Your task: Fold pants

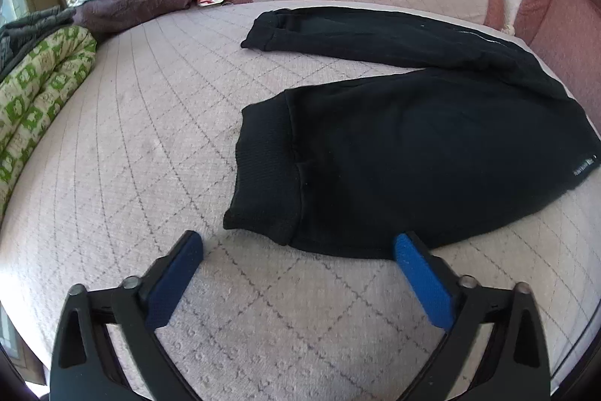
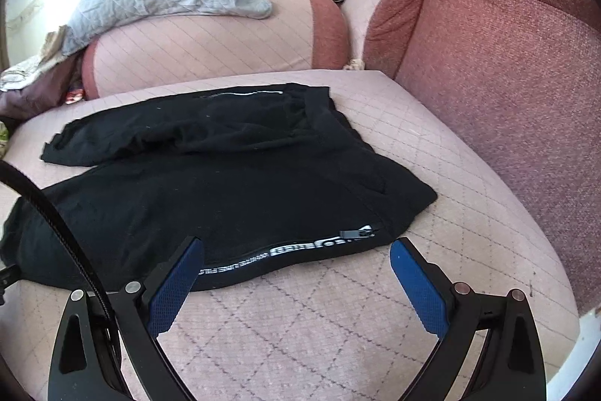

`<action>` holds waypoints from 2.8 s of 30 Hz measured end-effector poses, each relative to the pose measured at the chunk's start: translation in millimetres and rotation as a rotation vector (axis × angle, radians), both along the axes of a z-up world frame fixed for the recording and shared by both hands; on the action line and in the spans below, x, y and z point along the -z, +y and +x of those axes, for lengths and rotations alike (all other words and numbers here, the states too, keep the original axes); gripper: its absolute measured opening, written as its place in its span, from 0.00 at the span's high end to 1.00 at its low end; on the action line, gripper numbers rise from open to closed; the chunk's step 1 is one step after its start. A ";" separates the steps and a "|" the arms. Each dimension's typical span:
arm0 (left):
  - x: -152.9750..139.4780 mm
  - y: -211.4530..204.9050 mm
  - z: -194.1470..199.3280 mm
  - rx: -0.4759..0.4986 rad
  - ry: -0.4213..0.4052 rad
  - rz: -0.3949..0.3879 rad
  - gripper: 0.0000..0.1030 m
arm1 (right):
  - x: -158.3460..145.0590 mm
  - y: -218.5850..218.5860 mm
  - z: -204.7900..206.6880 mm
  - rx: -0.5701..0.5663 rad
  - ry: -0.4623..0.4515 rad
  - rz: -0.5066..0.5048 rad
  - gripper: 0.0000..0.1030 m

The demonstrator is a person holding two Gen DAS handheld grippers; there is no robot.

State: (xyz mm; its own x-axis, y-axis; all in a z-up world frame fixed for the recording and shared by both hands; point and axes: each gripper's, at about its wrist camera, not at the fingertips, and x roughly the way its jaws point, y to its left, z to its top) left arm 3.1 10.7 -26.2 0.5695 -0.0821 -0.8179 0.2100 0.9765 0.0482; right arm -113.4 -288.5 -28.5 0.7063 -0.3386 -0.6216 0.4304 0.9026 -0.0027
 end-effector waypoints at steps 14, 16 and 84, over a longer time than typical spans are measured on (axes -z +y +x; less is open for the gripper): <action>-72.7 60.4 106.2 -0.129 0.032 -0.180 0.31 | -61.1 -111.1 62.7 -0.142 0.037 0.225 0.02; -72.1 58.0 131.8 -0.120 0.041 -0.180 0.31 | -62.3 -123.0 91.9 -0.149 0.067 0.207 0.02; -91.0 96.9 -1.6 -0.119 -0.132 -0.254 0.44 | -59.5 -19.7 49.7 -0.421 0.278 0.178 0.76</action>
State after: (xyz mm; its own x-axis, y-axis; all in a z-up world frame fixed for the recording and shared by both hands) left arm 1.5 107.6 64.8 0.6871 -0.2009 -0.6982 0.1012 0.9781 -0.1819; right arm -63.7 -308.2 30.9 0.5590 0.0657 -0.8265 0.0361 0.9940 0.1034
